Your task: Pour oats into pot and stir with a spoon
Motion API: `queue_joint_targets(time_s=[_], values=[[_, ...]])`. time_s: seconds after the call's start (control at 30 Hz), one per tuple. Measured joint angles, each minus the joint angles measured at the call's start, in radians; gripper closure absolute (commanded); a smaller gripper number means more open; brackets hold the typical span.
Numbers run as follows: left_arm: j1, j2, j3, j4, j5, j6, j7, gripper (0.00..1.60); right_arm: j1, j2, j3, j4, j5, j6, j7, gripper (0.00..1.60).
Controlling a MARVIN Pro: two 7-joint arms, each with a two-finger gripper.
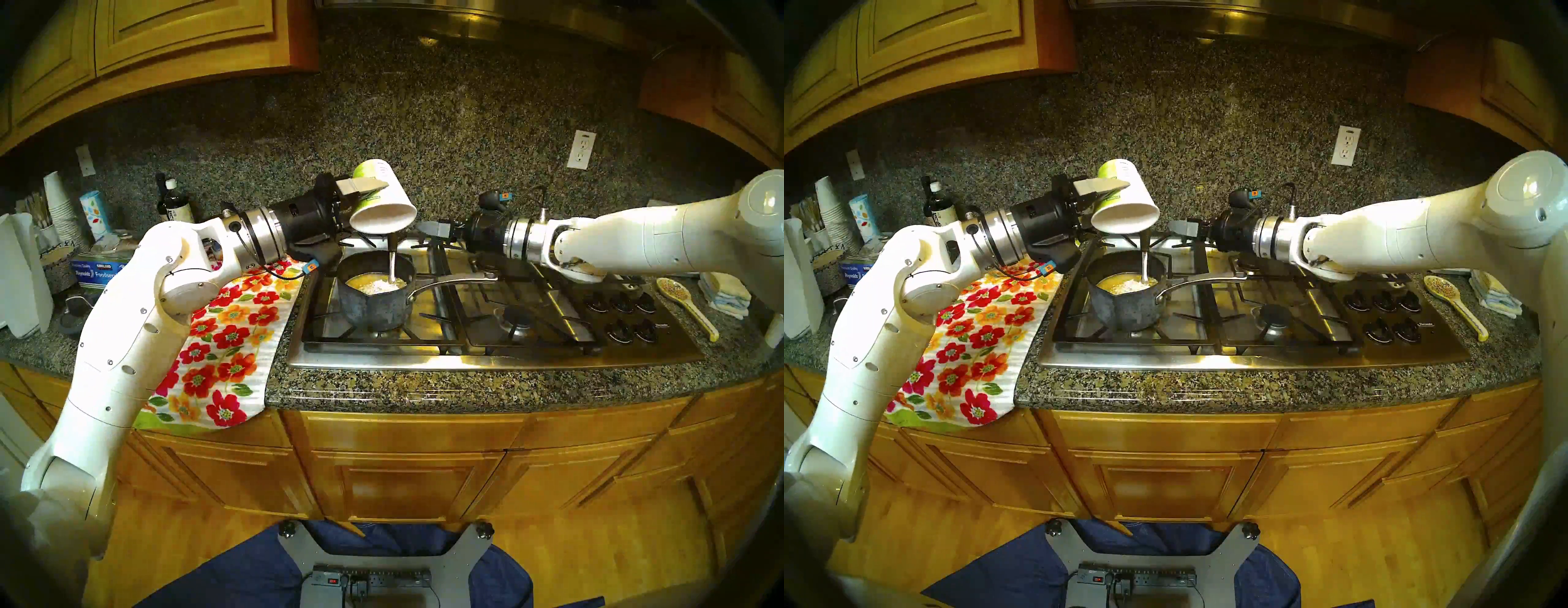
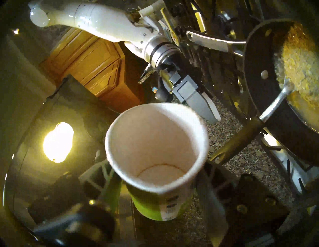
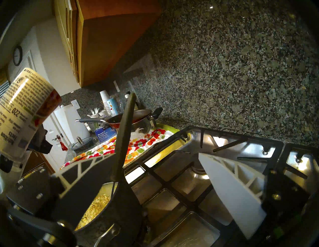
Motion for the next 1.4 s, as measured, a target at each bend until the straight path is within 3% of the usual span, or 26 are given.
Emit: queue_joint_targets(time_s=[0.8,1.4], values=[[0.046,0.001,-0.084,-0.012,-0.46,0.112,-0.282,0.92,-0.003,-0.001,-0.001,0.001,0.0,0.0,0.001,0.0],[0.082,0.031,-0.154,-0.04,-0.844,0.344,-0.528,0.92,-0.004,-0.001,-0.001,0.001,0.001,0.0,0.001,0.0]])
